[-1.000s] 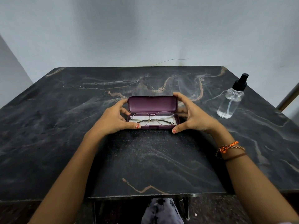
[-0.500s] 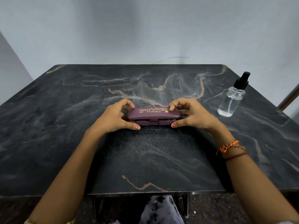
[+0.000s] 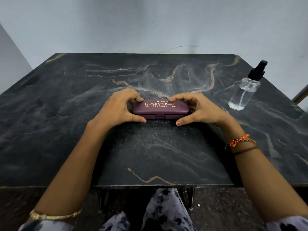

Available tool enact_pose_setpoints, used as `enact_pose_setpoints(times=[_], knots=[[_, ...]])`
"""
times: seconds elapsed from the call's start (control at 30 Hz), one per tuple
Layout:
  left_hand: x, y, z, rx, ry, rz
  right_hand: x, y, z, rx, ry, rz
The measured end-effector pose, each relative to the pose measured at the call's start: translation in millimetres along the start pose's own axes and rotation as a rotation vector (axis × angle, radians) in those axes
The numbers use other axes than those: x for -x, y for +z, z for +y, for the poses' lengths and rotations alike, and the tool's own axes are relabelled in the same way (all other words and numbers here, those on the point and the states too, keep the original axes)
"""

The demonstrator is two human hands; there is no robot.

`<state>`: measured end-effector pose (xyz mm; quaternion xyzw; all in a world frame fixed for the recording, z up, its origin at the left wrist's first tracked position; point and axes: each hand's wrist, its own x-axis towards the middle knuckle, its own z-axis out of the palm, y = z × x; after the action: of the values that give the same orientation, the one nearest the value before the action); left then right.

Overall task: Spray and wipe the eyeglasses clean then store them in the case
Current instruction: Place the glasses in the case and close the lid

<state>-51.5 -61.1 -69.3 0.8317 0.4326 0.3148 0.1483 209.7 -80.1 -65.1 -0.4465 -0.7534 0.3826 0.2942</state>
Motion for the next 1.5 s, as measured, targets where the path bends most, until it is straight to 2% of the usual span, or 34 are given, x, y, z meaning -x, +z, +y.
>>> enact_pose_setpoints(times=[0.13, 0.27, 0.7, 1.13, 1.5], knots=[[-0.2, 2.2, 2.4, -0.049, 0.145, 0.037, -0.5, 4.1, 0.7, 0.199, -0.089, 0.11], [-1.2, 1.6, 3.8, -0.057, 0.223, 0.025, -0.5, 6.8, -1.5, 0.259, -0.13, 0.167], [1.5, 5.1, 2.5, -0.161, 0.404, 0.027, 2.2, 7.6, 1.4, 0.459, -0.21, 0.186], [2.7, 10.0, 0.3, -0.186, 0.429, 0.047, 1.6, 12.4, 6.7, 0.541, -0.281, 0.21], [5.7, 6.3, 4.0, -0.178, 0.384, 0.043, 0.0, 11.9, 7.7, 0.532, -0.283, 0.242]])
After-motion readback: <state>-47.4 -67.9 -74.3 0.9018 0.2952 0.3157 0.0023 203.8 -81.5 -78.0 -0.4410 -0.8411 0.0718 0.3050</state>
